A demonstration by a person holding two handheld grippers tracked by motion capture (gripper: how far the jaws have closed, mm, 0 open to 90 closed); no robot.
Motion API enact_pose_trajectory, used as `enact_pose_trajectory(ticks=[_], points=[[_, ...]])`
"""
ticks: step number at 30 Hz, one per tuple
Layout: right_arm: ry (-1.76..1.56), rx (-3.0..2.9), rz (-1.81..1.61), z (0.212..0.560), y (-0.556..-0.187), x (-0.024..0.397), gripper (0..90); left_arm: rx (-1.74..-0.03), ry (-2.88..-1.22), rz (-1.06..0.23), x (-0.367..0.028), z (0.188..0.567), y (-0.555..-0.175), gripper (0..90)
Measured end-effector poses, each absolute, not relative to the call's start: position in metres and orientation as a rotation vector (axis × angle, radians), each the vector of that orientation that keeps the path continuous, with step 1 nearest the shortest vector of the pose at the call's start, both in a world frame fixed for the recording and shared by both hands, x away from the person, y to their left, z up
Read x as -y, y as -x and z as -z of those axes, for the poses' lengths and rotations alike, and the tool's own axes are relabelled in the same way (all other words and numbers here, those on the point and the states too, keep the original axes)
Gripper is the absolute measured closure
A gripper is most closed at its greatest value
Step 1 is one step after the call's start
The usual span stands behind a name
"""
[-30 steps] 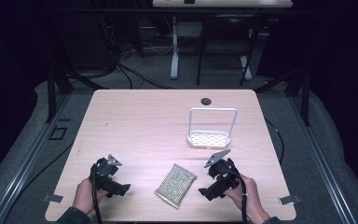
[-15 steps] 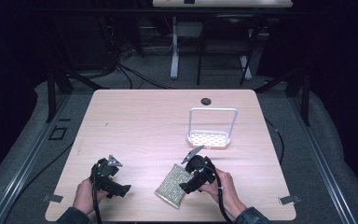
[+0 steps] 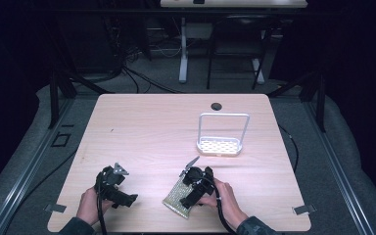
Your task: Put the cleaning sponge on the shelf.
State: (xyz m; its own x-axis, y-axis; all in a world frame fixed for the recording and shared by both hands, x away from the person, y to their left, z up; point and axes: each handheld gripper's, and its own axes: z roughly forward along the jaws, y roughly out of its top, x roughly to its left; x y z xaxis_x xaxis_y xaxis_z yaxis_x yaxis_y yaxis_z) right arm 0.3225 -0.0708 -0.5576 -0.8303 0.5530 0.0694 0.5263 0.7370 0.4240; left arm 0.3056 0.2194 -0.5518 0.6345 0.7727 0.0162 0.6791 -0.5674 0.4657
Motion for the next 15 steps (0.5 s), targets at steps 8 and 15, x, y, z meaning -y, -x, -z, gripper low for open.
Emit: enact_pose_trajectory(ticks=[8,15], points=[[-0.898,-2.874,-0.652,0.5598,-0.3236,0.0692,0.0,-1.147,-2.439,-0.308,-0.2195,0.5520,-0.3053,0.1],[-0.948,-2.901,-0.622,0.5637,-0.3278,0.0714,0.2,-1.144,-2.445,-0.312,-0.2186,0.5520,-0.3048,0.1]])
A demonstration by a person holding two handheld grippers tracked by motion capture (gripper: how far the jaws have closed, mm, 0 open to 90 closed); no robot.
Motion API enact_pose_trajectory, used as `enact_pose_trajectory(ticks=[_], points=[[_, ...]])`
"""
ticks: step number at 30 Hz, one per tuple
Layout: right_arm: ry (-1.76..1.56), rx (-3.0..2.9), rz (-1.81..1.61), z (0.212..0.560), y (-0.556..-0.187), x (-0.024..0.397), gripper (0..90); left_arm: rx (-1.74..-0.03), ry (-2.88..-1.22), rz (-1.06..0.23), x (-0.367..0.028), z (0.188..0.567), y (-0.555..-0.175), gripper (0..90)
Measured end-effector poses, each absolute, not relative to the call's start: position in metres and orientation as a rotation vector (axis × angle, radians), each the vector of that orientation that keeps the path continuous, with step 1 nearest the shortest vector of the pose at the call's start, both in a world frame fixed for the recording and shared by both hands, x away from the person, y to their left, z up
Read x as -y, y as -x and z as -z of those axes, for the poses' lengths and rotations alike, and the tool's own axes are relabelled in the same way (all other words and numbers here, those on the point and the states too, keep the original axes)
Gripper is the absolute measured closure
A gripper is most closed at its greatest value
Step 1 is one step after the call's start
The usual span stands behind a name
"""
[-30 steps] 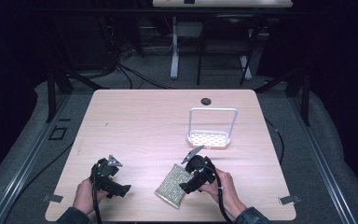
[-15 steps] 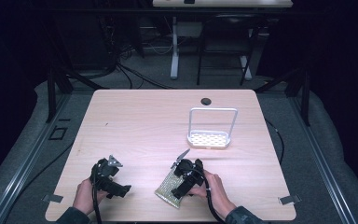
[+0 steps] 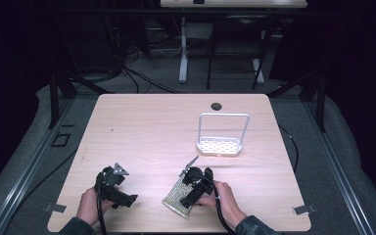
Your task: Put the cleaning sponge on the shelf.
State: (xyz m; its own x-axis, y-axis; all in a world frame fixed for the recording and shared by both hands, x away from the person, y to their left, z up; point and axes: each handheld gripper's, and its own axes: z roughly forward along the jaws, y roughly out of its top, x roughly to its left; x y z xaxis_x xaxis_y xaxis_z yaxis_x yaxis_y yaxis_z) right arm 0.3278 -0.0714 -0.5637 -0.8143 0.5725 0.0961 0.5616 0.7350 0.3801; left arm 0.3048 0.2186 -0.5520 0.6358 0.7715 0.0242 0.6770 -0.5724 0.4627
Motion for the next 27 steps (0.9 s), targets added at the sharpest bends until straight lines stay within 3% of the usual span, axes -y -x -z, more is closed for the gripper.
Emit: enact_pose_trajectory(ticks=[10,14,18,22,27], points=[[-0.937,-2.885,-0.620,0.561,-0.325,0.072,9.4,-1.151,-2.448,-0.311,-0.219,0.553,-0.305,0.4],[-0.920,-2.885,-0.631,0.559,-0.322,0.071,19.2,-1.146,-2.455,-0.311,-0.219,0.553,-0.305,0.7],[-0.887,-2.902,-0.666,0.556,-0.316,0.069,37.8,-1.150,-2.451,-0.304,-0.219,0.553,-0.306,0.8],[-0.905,-2.897,-0.721,0.552,-0.313,0.072,45.0,-1.145,-2.454,-0.310,-0.218,0.553,-0.305,0.9],[-0.898,-2.860,-0.770,0.544,-0.312,0.075,47.0,-1.148,-2.453,-0.305,-0.220,0.553,-0.306,0.9]])
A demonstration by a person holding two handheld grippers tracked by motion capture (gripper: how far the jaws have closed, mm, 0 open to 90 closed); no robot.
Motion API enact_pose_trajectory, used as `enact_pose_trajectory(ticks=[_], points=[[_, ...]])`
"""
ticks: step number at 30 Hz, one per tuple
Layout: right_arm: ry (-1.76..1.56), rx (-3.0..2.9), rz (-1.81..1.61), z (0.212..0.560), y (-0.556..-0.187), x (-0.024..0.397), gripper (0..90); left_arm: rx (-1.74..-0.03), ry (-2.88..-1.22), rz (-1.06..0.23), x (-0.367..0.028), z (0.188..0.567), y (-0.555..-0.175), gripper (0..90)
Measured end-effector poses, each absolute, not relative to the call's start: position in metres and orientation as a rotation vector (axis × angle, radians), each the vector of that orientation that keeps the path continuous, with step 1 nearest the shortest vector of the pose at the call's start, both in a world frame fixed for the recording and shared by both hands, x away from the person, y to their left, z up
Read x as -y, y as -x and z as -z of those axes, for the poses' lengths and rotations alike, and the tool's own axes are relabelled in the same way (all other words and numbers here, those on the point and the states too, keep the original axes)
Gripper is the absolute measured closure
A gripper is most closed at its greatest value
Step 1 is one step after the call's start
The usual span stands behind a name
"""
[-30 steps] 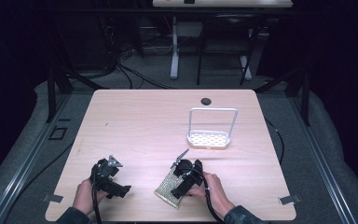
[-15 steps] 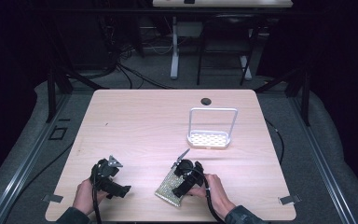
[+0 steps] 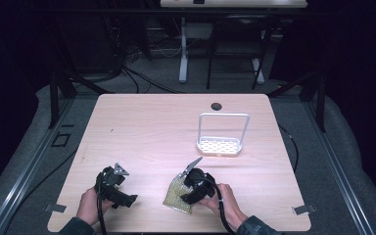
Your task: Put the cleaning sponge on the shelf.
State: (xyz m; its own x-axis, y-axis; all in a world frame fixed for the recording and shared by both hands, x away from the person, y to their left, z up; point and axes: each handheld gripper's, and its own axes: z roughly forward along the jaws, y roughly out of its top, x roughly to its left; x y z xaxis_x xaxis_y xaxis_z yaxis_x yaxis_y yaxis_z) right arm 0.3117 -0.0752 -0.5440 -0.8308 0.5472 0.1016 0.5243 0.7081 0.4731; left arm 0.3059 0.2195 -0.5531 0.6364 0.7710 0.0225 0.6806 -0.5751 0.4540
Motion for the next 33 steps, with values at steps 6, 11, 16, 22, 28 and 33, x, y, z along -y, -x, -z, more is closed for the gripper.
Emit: enact_pose_trajectory(ticks=[6,11,16,22,28,33], points=[[-0.904,-2.833,-0.779,0.538,-0.312,0.083,47.0,-1.149,-2.444,-0.308,-0.219,0.553,-0.305,0.9],[-0.905,-2.826,-0.784,0.532,-0.310,0.087,46.8,-1.145,-2.448,-0.300,-0.220,0.553,-0.306,0.9],[-0.924,-2.784,-0.798,0.523,-0.311,0.098,46.6,-1.149,-2.432,-0.296,-0.221,0.552,-0.305,0.8],[-0.967,-2.730,-0.805,0.514,-0.315,0.114,46.2,-1.146,-2.438,-0.295,-0.221,0.552,-0.305,1.8],[-1.012,-2.695,-0.805,0.510,-0.321,0.128,45.9,-1.141,-2.435,-0.305,-0.220,0.552,-0.305,2.0],[-1.023,-2.684,-0.792,0.510,-0.323,0.133,45.8,-1.142,-2.431,-0.309,-0.220,0.551,-0.304,2.2]])
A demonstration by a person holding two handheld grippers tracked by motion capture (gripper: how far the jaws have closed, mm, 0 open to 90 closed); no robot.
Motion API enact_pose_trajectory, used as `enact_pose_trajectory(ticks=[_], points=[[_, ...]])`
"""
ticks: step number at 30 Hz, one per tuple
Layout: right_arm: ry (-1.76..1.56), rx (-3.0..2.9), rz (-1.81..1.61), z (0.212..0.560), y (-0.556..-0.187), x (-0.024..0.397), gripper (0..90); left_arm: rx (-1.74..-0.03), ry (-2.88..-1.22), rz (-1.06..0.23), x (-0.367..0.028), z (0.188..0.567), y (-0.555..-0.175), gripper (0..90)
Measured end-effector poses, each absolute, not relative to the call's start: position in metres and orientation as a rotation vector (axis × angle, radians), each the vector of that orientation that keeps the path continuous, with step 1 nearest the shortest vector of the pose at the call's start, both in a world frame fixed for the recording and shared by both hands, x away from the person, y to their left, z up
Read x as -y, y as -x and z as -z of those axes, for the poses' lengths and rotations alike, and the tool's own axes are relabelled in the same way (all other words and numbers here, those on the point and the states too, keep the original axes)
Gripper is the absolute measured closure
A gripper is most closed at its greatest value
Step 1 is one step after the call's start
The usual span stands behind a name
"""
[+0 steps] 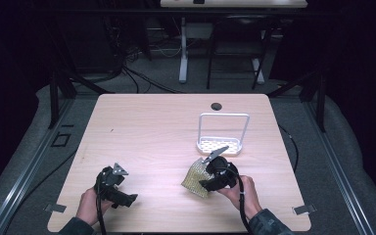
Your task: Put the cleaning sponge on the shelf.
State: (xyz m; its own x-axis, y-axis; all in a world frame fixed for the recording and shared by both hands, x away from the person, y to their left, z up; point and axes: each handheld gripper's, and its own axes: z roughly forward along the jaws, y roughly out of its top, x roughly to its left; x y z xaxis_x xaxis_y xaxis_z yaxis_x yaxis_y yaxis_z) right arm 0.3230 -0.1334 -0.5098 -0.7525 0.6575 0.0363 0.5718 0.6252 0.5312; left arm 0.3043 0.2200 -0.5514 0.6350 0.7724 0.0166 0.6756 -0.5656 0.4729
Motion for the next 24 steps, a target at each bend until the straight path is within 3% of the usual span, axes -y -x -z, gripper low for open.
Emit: enact_pose_trajectory(ticks=[24], points=[[-1.114,-2.588,-0.791,0.502,-0.334,0.165,45.6,-1.168,-2.409,-0.365,-0.218,0.550,-0.306,1.8]])
